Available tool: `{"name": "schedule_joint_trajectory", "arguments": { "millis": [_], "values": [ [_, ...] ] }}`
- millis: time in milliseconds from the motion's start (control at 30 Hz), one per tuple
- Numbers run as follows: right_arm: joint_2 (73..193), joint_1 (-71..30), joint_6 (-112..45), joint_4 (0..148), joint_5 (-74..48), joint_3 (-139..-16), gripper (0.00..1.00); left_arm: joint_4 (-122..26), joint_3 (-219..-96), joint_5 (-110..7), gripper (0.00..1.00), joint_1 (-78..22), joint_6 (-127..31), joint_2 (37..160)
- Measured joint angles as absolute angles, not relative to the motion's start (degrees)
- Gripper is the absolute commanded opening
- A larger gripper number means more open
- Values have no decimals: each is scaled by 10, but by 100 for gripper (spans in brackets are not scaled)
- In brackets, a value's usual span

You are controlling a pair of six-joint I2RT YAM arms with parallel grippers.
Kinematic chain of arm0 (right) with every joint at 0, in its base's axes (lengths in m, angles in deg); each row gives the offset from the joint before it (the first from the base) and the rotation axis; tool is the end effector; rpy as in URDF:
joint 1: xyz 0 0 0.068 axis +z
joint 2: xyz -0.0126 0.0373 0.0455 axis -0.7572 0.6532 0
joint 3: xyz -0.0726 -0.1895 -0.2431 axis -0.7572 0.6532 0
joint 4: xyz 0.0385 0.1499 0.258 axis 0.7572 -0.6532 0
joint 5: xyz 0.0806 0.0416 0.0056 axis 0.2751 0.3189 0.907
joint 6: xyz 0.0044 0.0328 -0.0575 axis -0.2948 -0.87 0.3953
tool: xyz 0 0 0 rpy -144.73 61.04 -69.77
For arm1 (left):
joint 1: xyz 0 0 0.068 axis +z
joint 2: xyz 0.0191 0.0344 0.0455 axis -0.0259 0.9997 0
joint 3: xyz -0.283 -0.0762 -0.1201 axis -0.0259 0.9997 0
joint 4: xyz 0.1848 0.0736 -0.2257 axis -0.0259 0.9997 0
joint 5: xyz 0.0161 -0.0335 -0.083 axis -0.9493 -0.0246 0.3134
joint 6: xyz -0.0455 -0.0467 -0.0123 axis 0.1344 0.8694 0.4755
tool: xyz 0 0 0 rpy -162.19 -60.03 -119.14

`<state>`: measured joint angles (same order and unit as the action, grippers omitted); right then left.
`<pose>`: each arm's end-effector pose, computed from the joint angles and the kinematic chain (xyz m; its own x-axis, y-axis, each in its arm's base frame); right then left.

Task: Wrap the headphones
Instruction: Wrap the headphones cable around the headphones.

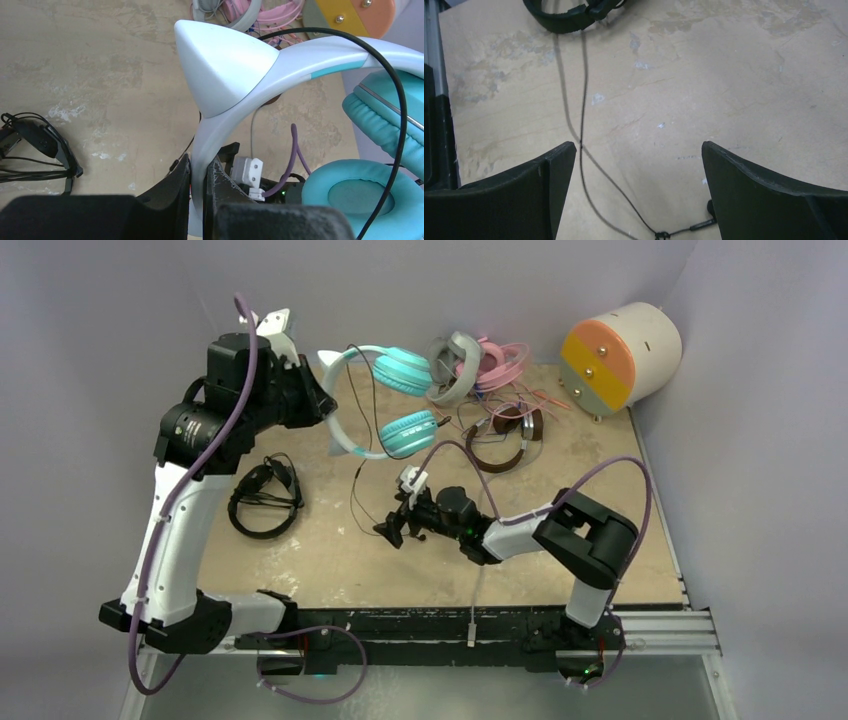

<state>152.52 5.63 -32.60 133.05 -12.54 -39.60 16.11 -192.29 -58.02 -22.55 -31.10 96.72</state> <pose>0.2168 0.3200 0.1786 -0.1370 -0.0213 -0.9903 -0.8774 0.4668 0.1113 0.2340 -0.0921 0.5571 -0.5785 -0.2804 -0.7659 0.1301 0.8953 -0.4261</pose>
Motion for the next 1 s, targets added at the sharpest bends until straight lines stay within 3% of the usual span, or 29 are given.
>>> {"name": "schedule_joint_trajectory", "arguments": {
  "millis": [200, 567, 800, 1000],
  "values": [
    [1582, 56, -348, 1332, -113, -449, 93, 173, -1956, -579, 0, -225, -311, 971],
    [1638, 56, -370, 1318, -60, -448, 72, 210, -2075, -581, 0, -225, -312, 1040],
    [1586, 43, -387, 1316, -68, -394, 70, 214, -2082, -579, 0, -225, -312, 1046],
    [1486, -2, -405, 1271, -95, -379, 75, 212, -2076, -577, 0, -225, -312, 1045]
  ]
}}
